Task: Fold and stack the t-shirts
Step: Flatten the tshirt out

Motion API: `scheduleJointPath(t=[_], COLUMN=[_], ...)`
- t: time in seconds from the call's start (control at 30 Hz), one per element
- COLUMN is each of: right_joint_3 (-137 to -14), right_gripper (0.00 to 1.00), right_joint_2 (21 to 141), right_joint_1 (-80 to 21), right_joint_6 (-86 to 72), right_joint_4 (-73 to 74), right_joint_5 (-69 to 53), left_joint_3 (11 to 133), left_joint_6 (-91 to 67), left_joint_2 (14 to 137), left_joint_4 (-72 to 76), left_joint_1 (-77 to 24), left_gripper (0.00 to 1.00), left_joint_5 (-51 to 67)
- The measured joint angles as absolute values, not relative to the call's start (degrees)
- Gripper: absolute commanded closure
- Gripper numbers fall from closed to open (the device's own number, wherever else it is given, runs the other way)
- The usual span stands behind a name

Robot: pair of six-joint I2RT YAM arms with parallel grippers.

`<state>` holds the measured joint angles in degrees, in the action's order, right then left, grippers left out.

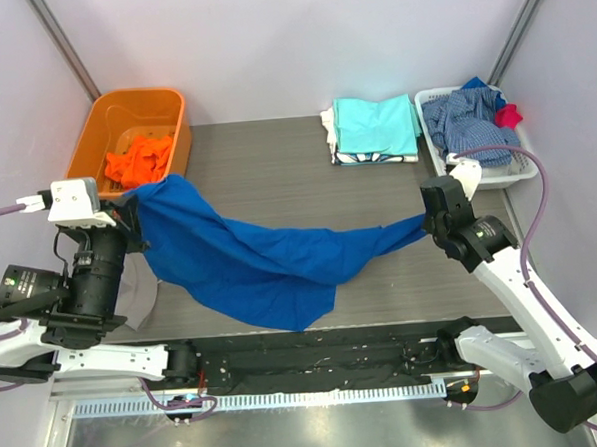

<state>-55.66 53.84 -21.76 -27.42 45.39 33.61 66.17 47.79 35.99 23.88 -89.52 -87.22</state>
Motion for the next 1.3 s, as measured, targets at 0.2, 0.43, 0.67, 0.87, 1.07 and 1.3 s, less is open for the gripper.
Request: scheduleJointPath(t=[0.2, 0.43, 0.67, 0.87, 1.07, 1.3], right_joint_3=[-53.56, -52.47, -55.79, -54.17, -41.67, -25.10], right_gripper=[0.92, 0.40, 0.10, 0.11, 0.14, 0.22], right_joint_2=[54.78, 67.88, 70.87, 59.35, 50.46, 48.49], right_joint_1=[-21.76, -20.84, -20.29, -20.88, -28.62, -37.43], right_joint_6=[-27.75, -26.50, -25.12, -26.26, -30.55, -37.30], right_joint_4=[43.42, 37.47, 33.69, 32.25, 30.00, 17.78], right_joint_5=[32.80, 32.58, 27.64, 16.67, 7.20, 1.04], left_joint_3=[66.17, 64.84, 61.52, 60.23, 59.86, 59.64], left_joint_6=[46.89, 45.89, 43.99, 43.27, 42.22, 41.91], left_joint_2=[35.75, 35.73, 35.88, 35.99, 35.97, 35.97], left_joint_4=[24.23, 24.67, 24.64, 24.67, 24.69, 24.86], left_joint_1=[-89.54, -90.02, -90.28, -90.37, -90.59, -91.15], left_gripper=[1.00, 1.00, 1.00, 1.00, 1.00, 1.00], left_joint_5=[-87.20, -87.18, -87.18, -87.15, -87.05, -87.02])
